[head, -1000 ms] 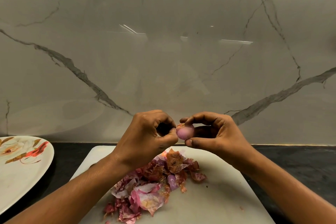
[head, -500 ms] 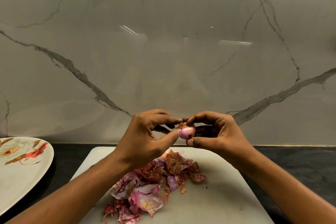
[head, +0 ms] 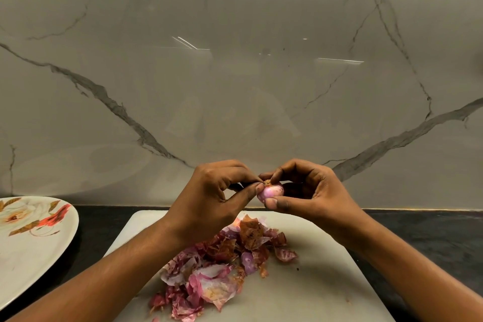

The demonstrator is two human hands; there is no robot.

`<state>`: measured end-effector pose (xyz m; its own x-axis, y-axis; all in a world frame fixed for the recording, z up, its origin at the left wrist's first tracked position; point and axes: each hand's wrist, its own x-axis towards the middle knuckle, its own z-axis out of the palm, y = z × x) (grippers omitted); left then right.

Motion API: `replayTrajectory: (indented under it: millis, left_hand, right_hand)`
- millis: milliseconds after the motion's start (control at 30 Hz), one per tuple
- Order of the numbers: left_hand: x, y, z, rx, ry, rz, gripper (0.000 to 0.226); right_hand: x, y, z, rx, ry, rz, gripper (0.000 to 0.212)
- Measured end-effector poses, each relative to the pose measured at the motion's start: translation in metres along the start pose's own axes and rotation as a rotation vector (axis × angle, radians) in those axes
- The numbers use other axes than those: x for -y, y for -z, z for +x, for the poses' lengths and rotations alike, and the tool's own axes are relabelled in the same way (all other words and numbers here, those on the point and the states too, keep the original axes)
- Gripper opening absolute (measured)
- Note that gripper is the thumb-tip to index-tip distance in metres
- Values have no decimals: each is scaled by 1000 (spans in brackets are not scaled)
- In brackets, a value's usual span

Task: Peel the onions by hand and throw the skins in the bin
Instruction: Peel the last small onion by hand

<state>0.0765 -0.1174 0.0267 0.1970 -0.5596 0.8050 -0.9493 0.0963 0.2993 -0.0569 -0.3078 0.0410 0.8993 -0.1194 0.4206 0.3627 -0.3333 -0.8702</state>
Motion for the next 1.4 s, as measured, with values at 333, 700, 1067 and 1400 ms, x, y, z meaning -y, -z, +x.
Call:
replayTrajectory:
  millis: [333,700,1067,1400]
  left_hand:
    - [-2,-8,-4,5,172,-43,8]
    - [0,-6,1,-72,421,-323,10]
    - [-5,0,-3,12,383,-277,9]
    - [-7,2,-2,29,379,-258,8]
  right_hand:
    - [0,-3,0,-20,13,13,48]
    - [-1,3,1,-27,20,73,48]
    - [-5,5,4,-26,-34,74,48]
    - [-5,3,4,-37,-54,41,47]
